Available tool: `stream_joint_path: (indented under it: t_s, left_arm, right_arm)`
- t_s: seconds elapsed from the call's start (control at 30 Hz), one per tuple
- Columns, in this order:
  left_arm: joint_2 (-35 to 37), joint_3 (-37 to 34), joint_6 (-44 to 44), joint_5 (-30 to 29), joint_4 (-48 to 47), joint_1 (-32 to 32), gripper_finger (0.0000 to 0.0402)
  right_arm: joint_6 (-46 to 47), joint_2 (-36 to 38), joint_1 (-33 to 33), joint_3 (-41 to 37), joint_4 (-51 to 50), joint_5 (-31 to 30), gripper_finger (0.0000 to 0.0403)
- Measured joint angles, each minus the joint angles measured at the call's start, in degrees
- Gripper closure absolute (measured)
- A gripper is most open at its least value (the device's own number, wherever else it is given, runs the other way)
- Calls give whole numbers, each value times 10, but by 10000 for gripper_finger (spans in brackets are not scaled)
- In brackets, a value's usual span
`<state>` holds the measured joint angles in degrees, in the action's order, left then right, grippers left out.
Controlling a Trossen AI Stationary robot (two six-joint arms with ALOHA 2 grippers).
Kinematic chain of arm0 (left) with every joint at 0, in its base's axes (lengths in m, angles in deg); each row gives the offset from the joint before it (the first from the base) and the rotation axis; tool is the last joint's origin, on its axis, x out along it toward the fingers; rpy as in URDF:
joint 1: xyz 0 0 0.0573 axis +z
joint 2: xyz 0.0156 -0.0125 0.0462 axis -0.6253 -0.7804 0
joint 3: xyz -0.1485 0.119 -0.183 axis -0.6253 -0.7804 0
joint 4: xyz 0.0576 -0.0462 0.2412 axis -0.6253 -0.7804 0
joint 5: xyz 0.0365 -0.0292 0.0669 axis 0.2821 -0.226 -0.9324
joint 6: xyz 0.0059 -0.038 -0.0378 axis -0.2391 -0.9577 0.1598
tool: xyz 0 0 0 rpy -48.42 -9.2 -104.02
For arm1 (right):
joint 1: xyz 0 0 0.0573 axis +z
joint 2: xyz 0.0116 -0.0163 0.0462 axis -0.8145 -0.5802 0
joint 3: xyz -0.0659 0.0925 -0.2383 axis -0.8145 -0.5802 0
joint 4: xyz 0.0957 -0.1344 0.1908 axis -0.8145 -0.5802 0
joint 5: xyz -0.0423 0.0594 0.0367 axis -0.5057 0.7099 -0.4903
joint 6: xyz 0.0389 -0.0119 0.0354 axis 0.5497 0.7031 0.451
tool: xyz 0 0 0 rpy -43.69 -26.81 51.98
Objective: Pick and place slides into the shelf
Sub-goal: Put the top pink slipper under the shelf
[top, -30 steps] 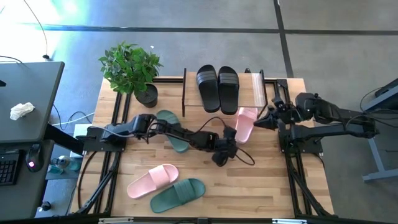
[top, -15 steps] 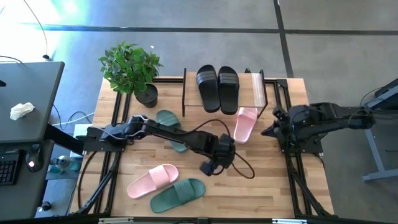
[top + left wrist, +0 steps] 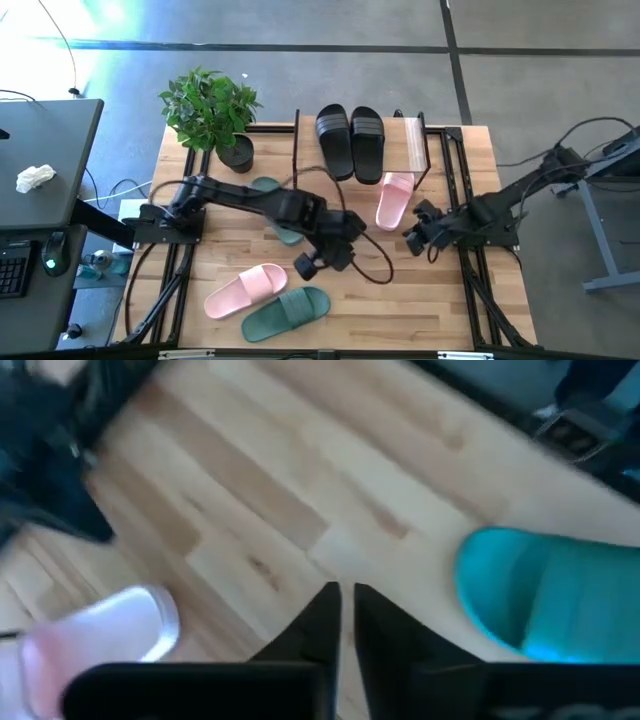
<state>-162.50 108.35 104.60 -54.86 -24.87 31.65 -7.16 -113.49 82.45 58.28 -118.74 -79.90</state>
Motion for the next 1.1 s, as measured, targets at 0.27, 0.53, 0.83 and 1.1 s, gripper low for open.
stream_joint_path:
  t_s: [0.27,0.53,0.83,1.1]
  left_arm:
    - [33,1,32,20,16,-1,381]
    - [32,0,92,154,35,-1,400]
    - [32,0,112,163,53,0,400]
    - [32,0,126,177,75,-1,397]
  right_arm:
    - [118,-132,26,7,38,-65,403]
    - [166,-274,30,15,169,-117,403]
    - [259,-366,7,77,68,-129,403]
    - [329,-391,-17,80,43,-148,403]
